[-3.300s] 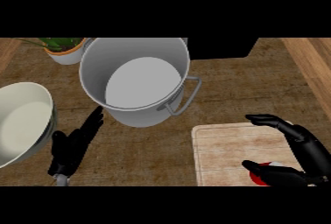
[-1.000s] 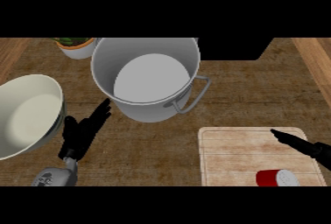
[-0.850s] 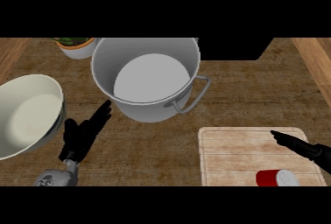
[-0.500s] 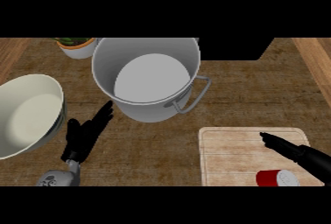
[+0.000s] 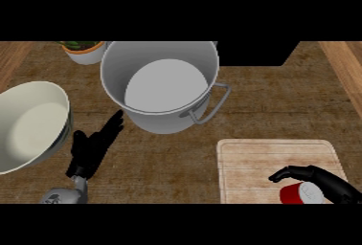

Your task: Pick the can from the cutting board and place it in the pot

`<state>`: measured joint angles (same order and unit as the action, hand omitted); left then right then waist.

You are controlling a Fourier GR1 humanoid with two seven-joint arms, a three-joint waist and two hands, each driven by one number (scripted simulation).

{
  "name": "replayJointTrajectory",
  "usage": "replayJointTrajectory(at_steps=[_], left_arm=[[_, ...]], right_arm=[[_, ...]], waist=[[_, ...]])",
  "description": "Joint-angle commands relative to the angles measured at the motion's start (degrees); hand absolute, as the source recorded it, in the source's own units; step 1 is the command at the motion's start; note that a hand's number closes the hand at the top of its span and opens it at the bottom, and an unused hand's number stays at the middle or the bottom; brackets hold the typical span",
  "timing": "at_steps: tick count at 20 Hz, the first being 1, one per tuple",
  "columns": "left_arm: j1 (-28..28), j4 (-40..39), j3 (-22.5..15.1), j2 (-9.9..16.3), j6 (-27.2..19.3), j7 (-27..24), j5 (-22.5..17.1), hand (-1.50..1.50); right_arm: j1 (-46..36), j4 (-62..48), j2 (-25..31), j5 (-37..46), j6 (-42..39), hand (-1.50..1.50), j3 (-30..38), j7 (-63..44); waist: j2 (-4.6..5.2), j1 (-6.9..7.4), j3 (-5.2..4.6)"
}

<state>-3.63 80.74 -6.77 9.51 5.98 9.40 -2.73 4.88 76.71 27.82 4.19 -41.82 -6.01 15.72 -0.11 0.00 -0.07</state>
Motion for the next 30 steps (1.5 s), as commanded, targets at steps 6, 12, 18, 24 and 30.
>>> replayJointTrajectory(at_steps=[6, 12, 18, 24, 30], left_arm=[[-1.27, -3.55, 1.93, -0.42, 2.94, -1.99, -0.53, 0.00], [-0.82, 1.58, 2.32, 0.00, 1.63, 2.12, 0.19, 0.00], [-1.48, -1.27, 1.46, -1.27, 1.41, 0.01, 0.62, 0.00], [-2.32, -0.91, 3.31, 0.68, 2.31, 0.81, 0.31, 0.00], [-4.56, -2.38, 3.60, -0.63, 3.36, 2.20, -0.32, 0.00]], right_arm=[[-4.35, -12.96, -2.18, 3.76, -1.49, 1.50, 0.33, 10.24], [1.72, -6.12, -4.69, 2.23, 3.82, 1.50, 0.72, 14.55], [-3.36, -10.65, -23.91, 1.15, 36.74, 1.50, 10.81, 9.37], [-2.84, -6.85, -27.55, 6.75, 56.34, 1.50, 2.34, 12.08], [-2.62, 3.93, -27.75, 16.91, 64.34, 1.50, -3.12, 1.04]], waist=[[0.17, 0.18, 0.09], [0.02, -0.17, 0.08], [0.20, -0.46, 0.18], [0.09, 0.12, 0.09], [0.04, -0.24, 0.03]])
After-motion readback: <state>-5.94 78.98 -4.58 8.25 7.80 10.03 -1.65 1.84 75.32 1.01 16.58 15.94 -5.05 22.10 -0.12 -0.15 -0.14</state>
